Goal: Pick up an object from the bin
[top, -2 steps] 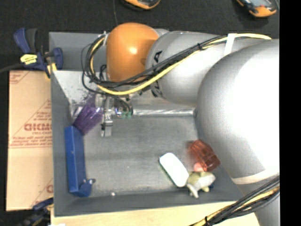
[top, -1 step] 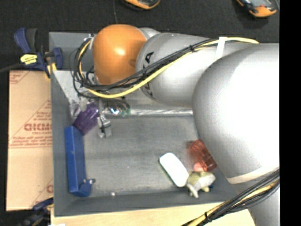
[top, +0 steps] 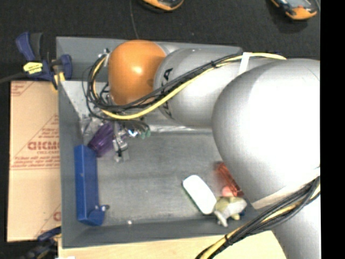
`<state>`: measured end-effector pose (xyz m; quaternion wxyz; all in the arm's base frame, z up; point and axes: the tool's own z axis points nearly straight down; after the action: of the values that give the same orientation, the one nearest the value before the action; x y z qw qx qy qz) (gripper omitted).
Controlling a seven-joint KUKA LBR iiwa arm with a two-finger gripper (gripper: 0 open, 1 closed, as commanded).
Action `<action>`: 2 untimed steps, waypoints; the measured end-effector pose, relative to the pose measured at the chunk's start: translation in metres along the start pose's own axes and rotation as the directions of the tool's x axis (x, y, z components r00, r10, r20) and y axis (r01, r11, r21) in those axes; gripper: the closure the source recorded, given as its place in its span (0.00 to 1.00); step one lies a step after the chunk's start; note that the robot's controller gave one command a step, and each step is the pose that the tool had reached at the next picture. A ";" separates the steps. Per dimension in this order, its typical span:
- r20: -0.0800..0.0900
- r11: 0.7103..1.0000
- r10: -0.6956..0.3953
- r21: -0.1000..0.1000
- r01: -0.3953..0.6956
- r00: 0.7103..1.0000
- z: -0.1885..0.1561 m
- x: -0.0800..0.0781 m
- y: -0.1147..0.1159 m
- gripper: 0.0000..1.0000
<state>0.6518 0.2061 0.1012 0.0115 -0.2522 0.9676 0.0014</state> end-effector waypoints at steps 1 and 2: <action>0.011 0.952 -0.305 0.008 0.305 0.952 0.025 0.012 -0.015 1.00; 0.010 0.953 -0.303 0.007 0.303 0.953 0.025 0.013 -0.014 1.00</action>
Offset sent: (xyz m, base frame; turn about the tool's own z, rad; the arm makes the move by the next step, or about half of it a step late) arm 0.0000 0.0000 0.0000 0.0000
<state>0.6484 0.1876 0.0758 0.0177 -0.3976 0.9174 -0.0015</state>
